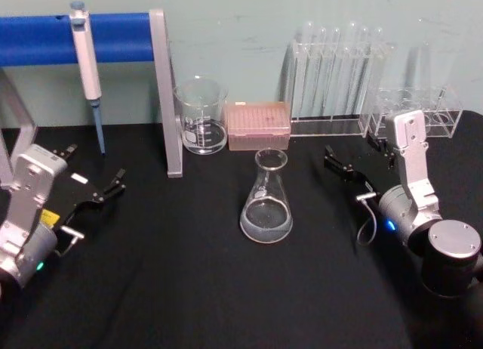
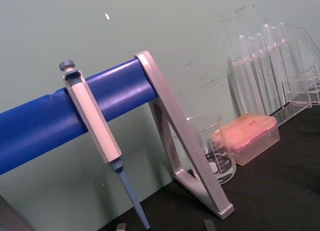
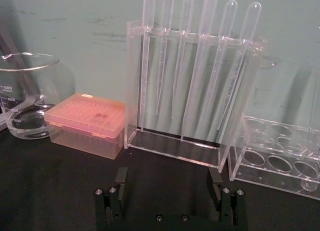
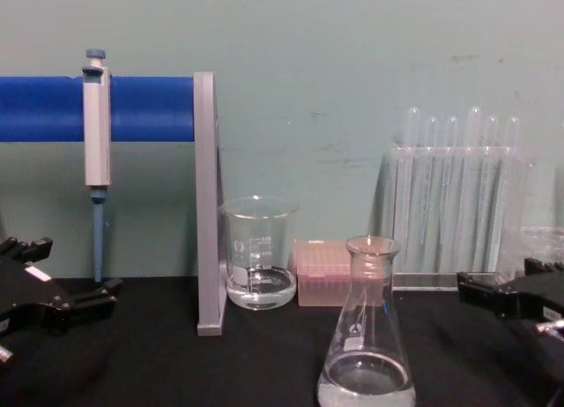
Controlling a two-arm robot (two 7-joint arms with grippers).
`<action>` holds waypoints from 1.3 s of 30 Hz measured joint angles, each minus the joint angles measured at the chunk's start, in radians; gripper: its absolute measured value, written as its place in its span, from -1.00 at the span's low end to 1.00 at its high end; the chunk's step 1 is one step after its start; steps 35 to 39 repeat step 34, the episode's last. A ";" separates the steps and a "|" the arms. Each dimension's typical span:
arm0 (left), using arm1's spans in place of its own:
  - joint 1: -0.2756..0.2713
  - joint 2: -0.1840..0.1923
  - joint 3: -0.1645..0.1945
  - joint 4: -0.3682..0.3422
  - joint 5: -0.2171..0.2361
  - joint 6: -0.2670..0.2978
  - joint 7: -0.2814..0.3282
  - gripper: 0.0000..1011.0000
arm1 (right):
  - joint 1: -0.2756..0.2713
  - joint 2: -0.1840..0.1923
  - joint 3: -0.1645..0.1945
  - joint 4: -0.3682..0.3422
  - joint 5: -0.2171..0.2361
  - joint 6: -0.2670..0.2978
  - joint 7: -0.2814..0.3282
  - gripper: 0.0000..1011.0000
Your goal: Grasp the erlenmeyer flask with one hand, shake it three times, then place it back.
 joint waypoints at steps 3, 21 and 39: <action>0.000 0.000 0.000 0.000 0.000 0.000 0.000 0.98 | 0.000 0.000 0.000 0.000 0.000 0.000 0.000 0.98; 0.000 0.000 0.000 0.000 0.000 0.000 0.000 0.98 | 0.000 0.000 0.000 0.000 0.001 0.000 0.000 0.98; 0.000 0.000 0.000 0.000 0.000 0.000 0.000 0.98 | 0.000 0.000 0.000 0.000 0.001 0.000 0.000 0.98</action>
